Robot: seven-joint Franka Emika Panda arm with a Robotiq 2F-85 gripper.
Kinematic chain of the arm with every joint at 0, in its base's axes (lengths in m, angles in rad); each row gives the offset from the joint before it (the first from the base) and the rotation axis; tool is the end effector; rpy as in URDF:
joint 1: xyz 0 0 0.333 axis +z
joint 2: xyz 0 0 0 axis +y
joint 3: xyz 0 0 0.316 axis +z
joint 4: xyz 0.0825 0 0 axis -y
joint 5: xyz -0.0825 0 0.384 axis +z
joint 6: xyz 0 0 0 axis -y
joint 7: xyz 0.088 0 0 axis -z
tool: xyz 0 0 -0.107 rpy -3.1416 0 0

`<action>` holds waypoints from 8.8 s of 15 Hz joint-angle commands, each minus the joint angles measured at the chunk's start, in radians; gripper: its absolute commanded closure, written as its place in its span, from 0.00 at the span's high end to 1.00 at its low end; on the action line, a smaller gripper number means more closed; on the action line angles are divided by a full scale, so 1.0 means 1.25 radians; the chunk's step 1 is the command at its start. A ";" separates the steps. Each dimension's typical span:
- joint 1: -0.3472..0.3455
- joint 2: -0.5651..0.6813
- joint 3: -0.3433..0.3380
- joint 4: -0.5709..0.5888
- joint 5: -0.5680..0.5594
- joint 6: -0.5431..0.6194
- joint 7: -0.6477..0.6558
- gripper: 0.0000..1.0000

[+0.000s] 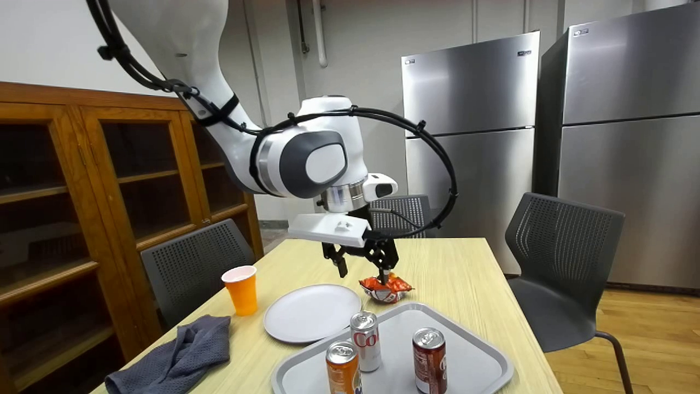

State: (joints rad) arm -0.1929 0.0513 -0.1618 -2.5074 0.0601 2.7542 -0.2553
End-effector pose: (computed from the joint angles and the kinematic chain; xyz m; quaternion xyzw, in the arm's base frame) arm 0.4547 -0.1714 0.2816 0.9923 -0.0755 0.0964 0.0200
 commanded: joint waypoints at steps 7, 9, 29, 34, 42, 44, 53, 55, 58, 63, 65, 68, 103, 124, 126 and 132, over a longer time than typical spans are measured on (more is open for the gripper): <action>-0.004 0.051 -0.004 -0.004 -0.004 0.014 0.003 1.00; -0.003 0.070 -0.003 0.000 -0.008 0.015 0.008 1.00; -0.001 0.201 0.017 0.059 -0.026 0.064 0.025 1.00; -0.005 0.204 0.024 0.053 -0.024 0.061 0.020 1.00; -0.012 0.202 0.027 0.048 -0.020 0.054 0.013 1.00; -0.012 0.202 0.026 0.048 -0.021 0.054 0.013 1.00; -0.012 0.202 0.026 0.048 -0.022 0.054 0.013 1.00; -0.012 0.202 0.026 0.048 -0.022 0.054 0.013 1.00; -0.012 0.202 0.026 0.048 -0.022 0.054 0.013 1.00; -0.012 0.202 0.026 0.048 -0.022 0.054 0.013 1.00; -0.012 0.202 0.026 0.048 -0.022 0.054 0.013 1.00; -0.012 0.202 0.026 0.048 -0.022 0.054 0.013 1.00; -0.016 0.143 0.172 0.082 0.039 0.033 -0.113 0.38; 0.036 0.288 0.229 0.271 -0.048 -0.015 -0.203 0.38; 0.045 0.306 0.231 0.289 -0.057 -0.012 -0.196 0.38; 0.080 0.354 0.227 0.347 -0.073 -0.024 -0.158 0.38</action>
State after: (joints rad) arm -0.1133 0.4682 0.1226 -2.1352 -0.0058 2.7696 -0.5023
